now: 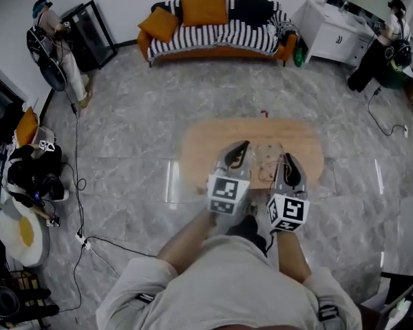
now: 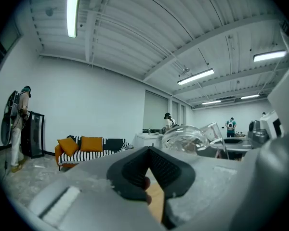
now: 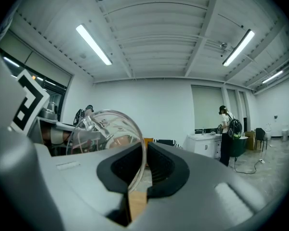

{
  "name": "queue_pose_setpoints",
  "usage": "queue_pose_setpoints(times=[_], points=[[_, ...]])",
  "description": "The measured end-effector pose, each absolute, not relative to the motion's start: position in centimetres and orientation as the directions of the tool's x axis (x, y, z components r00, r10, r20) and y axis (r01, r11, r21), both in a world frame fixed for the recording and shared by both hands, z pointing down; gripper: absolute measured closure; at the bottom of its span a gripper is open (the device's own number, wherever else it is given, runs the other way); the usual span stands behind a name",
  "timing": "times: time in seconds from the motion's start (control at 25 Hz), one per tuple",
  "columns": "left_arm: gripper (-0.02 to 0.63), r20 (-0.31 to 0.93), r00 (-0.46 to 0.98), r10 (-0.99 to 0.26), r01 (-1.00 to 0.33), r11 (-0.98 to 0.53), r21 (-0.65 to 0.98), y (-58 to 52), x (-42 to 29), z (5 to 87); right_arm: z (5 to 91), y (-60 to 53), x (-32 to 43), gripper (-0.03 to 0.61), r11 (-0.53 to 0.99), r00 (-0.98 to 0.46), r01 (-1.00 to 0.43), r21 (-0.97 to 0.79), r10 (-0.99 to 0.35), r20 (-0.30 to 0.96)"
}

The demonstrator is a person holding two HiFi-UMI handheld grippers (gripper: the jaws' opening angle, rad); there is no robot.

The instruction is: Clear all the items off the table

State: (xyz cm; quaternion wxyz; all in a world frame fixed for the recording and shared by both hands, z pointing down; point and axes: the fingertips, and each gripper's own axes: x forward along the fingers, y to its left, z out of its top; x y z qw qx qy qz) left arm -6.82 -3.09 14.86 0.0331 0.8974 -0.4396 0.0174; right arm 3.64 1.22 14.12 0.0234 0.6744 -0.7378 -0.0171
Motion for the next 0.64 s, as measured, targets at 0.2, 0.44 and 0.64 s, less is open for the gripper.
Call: queue_pose_setpoints(times=[0.2, 0.44, 0.64], points=[[0.593, 0.053, 0.605, -0.794, -0.795, -0.601, 0.08, -2.9, -7.7, 15.2, 13.5, 2.1, 3.7, 0.543, 0.065, -0.065, -0.996, 0.066, -0.998, -0.008], [0.594, 0.038, 0.623, -0.781, -0.781, -0.619, 0.08, -2.4, -7.4, 14.2, 12.3, 2.9, 4.4, 0.543, 0.033, -0.034, -0.997, 0.073, -0.999, -0.021], [0.594, 0.029, 0.641, -0.767, -0.767, -0.638, 0.073, -1.6, -6.5, 14.1, 11.6, 3.5, 5.0, 0.543, 0.023, -0.026, -0.996, 0.081, -0.998, -0.048]])
